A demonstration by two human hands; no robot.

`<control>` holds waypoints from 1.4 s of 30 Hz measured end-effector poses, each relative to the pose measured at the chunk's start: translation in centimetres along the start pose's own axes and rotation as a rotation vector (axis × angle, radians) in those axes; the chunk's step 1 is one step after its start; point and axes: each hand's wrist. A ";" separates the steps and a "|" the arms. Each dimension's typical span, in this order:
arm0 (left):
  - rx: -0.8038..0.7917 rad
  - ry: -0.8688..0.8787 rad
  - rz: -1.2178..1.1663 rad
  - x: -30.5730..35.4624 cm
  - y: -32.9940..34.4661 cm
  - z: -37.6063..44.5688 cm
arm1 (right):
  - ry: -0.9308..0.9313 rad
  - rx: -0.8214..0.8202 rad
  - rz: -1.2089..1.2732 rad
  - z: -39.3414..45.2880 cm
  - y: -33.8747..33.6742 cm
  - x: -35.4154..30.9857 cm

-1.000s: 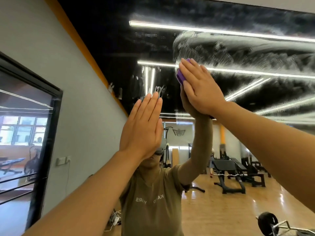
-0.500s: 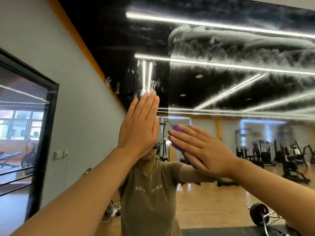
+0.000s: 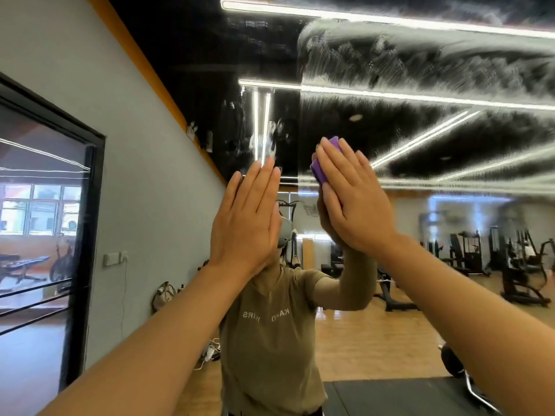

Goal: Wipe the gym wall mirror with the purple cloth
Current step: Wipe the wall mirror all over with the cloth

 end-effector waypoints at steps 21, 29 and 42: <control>-0.071 -0.054 0.019 2.6 -0.2 -3.3 | -0.032 -0.156 -0.077 -5.0 -1.3 -1.0; -0.065 -0.061 0.023 2.9 -0.1 -3.3 | 0.064 -0.040 -0.055 -7.1 -0.6 -2.7; -0.091 -0.166 -0.049 5.7 0.1 -4.1 | -0.018 -0.182 -0.101 -13.0 -2.7 -2.8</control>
Point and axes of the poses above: each hand's wrist, its own z-axis towards the middle knuckle, its own y-axis out of the palm, x = y × z, and after that the axes turned 10 degrees about x, right-handed
